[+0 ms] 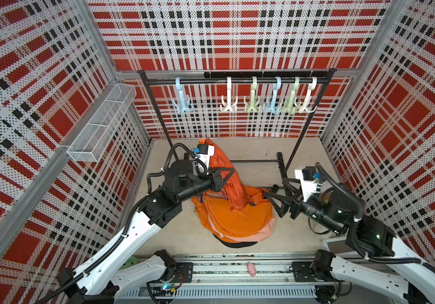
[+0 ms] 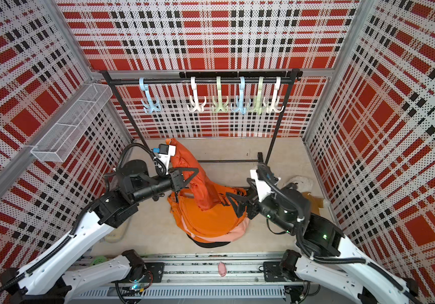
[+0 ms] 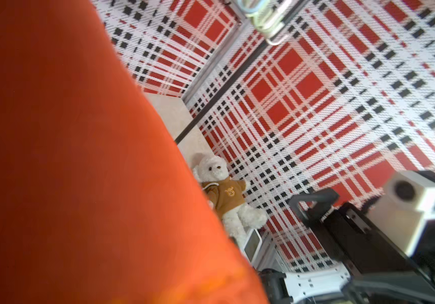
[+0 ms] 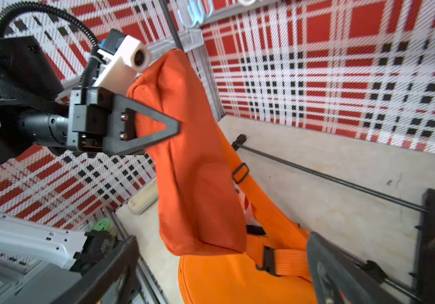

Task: Hang the bag on a hook
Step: Pick up the bag from the bag, then hang the bag on the hook.

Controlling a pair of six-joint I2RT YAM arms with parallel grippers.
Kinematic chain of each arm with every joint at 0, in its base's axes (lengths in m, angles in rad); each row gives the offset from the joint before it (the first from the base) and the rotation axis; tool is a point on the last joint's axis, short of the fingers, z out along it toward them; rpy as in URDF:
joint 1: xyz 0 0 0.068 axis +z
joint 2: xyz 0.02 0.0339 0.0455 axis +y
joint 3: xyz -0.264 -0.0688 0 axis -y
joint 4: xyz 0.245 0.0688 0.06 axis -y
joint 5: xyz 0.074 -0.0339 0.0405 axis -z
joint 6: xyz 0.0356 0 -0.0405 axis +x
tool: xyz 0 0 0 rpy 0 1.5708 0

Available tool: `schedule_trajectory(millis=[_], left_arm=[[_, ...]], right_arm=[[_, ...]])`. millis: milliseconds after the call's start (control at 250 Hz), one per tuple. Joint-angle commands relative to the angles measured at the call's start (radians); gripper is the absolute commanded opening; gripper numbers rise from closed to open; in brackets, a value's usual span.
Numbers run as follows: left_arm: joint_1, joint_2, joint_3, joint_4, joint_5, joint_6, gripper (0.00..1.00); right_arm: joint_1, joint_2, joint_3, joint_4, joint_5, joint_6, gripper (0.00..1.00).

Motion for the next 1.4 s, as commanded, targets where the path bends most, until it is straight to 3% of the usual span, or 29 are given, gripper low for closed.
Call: schedule_trajectory(millis=[0, 176, 252, 352, 460, 740, 853, 1049, 1397], left_arm=[[0.034, -0.031, 0.123, -0.019, 0.275, 0.099, 0.0], [0.03, 0.009, 0.263, -0.091, 0.468, 0.167, 0.0], [0.02, 0.018, 0.304, -0.135, 0.522, 0.197, 0.0], [-0.001, 0.016, 0.32, -0.129, 0.603, 0.191, 0.0], [-0.045, 0.005, 0.32, -0.089, 0.671, 0.16, 0.0], [-0.151, -0.013, 0.321, 0.004, 0.698, 0.074, 0.0], [-0.204, -0.005, 0.335, 0.036, 0.688, 0.054, 0.0], [-0.269, 0.006, 0.353, 0.066, 0.661, 0.046, 0.0], [-0.298, 0.005, 0.312, 0.146, 0.649, 0.004, 0.0]], right_arm=[[-0.023, -0.024, 0.054, -0.036, -0.025, -0.052, 1.0], [-0.031, 0.046, 0.153, -0.107, -0.01, -0.095, 1.0], [-0.08, 0.109, 0.202, -0.141, -0.046, -0.103, 1.0], [-0.279, 0.178, 0.235, -0.133, -0.337, -0.05, 1.0], [-0.495, 0.206, 0.181, 0.018, -0.718, 0.062, 1.0], [-0.512, 0.226, 0.051, 0.345, -1.075, 0.143, 1.0], [-0.474, 0.25, 0.058, 0.364, -1.078, 0.112, 1.0], [-0.303, 0.319, 0.139, 0.272, -0.953, -0.035, 1.0], [-0.247, 0.417, 0.15, 0.453, -1.052, 0.005, 1.0]])
